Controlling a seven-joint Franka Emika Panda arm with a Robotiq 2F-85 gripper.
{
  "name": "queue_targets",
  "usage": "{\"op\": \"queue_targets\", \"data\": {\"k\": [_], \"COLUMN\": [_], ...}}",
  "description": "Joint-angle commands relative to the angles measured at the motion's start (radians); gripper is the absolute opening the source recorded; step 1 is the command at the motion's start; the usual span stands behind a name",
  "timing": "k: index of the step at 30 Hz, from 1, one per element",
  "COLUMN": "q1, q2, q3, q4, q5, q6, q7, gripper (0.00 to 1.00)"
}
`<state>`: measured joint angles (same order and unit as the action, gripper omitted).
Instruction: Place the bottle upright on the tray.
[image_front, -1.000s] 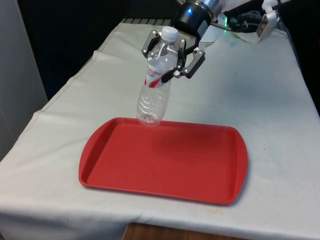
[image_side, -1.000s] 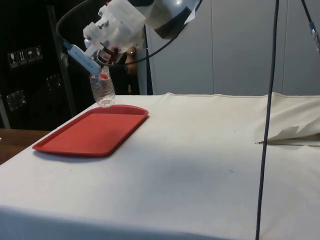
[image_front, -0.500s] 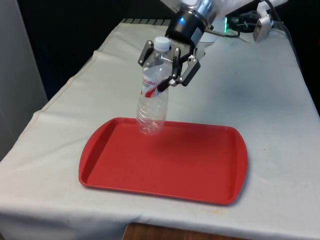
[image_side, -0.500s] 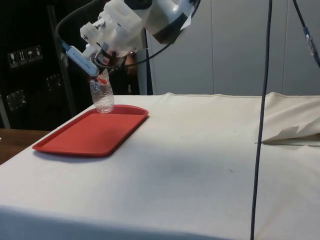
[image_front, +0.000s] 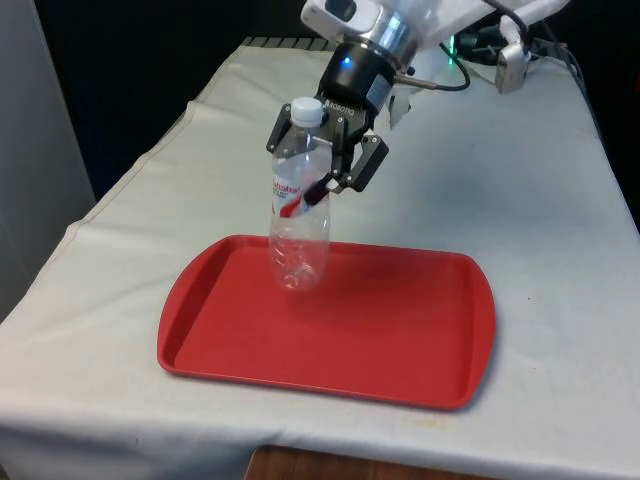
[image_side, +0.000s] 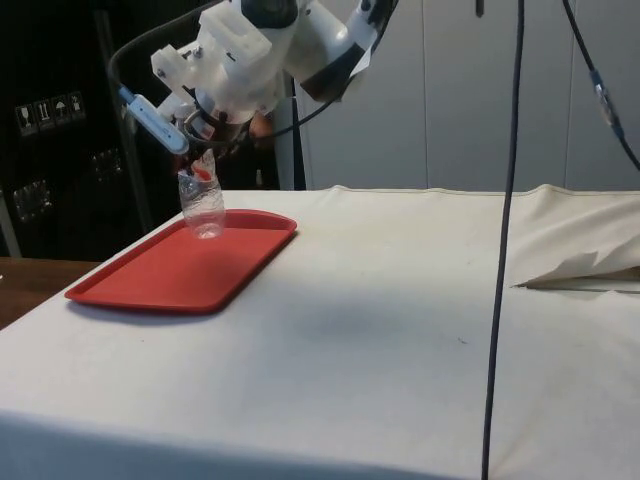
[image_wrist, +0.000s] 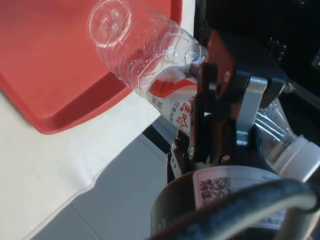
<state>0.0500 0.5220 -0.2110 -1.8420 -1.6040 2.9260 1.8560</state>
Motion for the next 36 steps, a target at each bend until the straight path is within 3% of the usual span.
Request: {"op": "queue_targets", "data": {"k": [1, 2, 3, 4, 9, 10, 11, 12, 13, 18, 19, 27, 34, 35, 36], "q1": [-0.012, -0.013, -0.001, -0.013, -0.017, -0.016, -0.006, -0.016, -0.016, -0.006, -0.010, 0.000, -0.002, 0.004, -0.002], "q2": [0.014, 0.020, 0.013, 0.026, 0.052, 0.060, 0.055, 0.064, 0.067, 0.073, 0.078, 0.081, 0.102, 0.096, 0.105], "q3": [0.003, 0.001, -0.005, -0.002, -0.008, -0.008, -0.016, -0.009, -0.009, -0.016, -0.009, -0.005, 0.000, -0.005, 0.000], "q4": [0.008, 0.013, 0.012, 0.017, 0.038, 0.045, 0.049, 0.049, 0.052, 0.067, 0.065, 0.081, 0.092, 0.089, 0.094], "q5": [0.014, 0.020, 0.009, 0.024, 0.052, 0.063, 0.050, 0.066, 0.069, 0.070, 0.086, 0.073, 0.096, 0.087, 0.097], "q6": [0.028, 0.033, 0.010, 0.038, 0.061, 0.067, 0.048, 0.069, 0.070, 0.053, 0.060, 0.036, 0.044, 0.035, 0.046], "q7": [-0.009, -0.010, 0.000, -0.010, -0.013, -0.014, -0.002, -0.015, -0.015, -0.009, -0.023, -0.011, -0.016, -0.010, -0.015], "gripper": [0.14, 0.14, 0.14, 0.14, 0.14, 0.14, 0.14, 0.14, 0.14, 0.14, 0.14, 0.14, 0.14, 0.14, 0.14]}}
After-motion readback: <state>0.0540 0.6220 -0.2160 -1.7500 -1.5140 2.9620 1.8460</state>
